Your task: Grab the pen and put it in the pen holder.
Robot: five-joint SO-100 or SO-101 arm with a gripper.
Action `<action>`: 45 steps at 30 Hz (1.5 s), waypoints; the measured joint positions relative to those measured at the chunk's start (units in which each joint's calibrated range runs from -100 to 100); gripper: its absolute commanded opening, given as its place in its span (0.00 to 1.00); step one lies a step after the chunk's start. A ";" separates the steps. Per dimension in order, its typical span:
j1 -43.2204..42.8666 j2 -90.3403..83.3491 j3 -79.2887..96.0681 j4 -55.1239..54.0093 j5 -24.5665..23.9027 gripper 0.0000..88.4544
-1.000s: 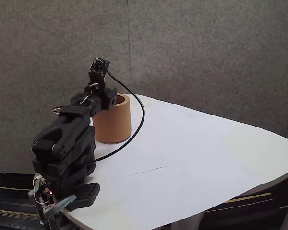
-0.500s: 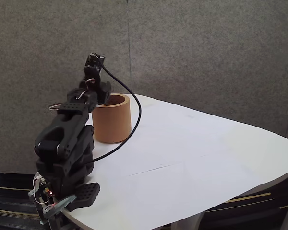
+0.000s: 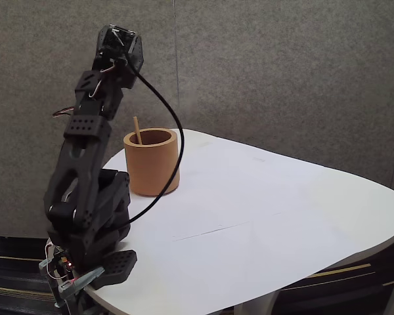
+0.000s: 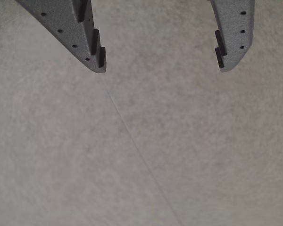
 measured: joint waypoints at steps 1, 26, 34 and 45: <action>1.40 0.17 -0.72 1.86 -1.76 0.38; 29.23 0.25 27.53 39.41 -38.34 0.37; 29.89 -0.76 31.32 50.51 -41.76 0.37; 29.89 -6.01 31.86 53.14 -42.10 0.37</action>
